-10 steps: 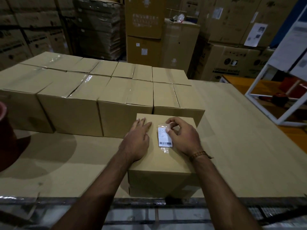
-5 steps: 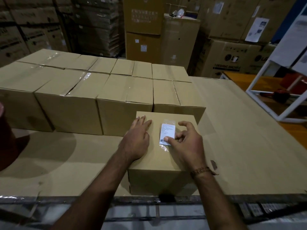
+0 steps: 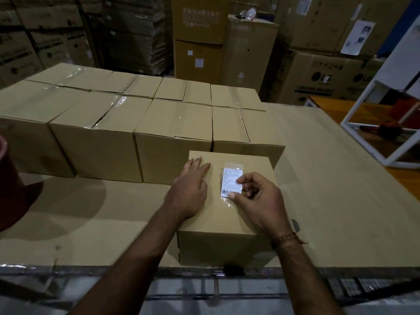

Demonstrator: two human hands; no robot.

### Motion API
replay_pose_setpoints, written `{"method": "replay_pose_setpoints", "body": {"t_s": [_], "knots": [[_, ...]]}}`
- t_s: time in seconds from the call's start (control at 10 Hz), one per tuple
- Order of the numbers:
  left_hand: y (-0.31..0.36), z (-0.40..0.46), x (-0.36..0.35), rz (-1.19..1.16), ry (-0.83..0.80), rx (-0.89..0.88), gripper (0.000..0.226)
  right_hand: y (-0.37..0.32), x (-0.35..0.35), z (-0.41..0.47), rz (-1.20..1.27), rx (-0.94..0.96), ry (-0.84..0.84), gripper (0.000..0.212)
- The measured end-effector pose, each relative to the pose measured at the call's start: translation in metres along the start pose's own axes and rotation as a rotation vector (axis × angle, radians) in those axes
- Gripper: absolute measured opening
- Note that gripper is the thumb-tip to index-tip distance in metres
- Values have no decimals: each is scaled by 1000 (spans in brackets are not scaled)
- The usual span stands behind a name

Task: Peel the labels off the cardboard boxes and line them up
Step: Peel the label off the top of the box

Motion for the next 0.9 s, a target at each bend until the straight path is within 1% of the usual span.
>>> {"method": "replay_pose_setpoints", "body": {"t_s": [0.1,0.4,0.7,0.8,0.9], "knots": [[1,0,0,1,-2,3,56,1,-1,1,34,-18,-41,25],[2,-1,1,-1,-4,16,57,9,-4,4,95,-63,-22,25],[0,0,0,2,-1,14,56,9,-4,3,106,-85,-40,24],[1,-1,1,4,-5,14,56,11,-4,3,78,-76,-54,27],[2,-2,1,5,-7,14,56,9,-4,1,-16,-31,-126,41]]}}
Point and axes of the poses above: each hand's wrist, its own z-axis towards the middle knuckle, its own x-axis out of the back of the hand, y = z × x, the point moved 7 cm from there along z, towards the middle knuckle, and after that the axes turned 6 degrees about -x, right-handed, at the moved point
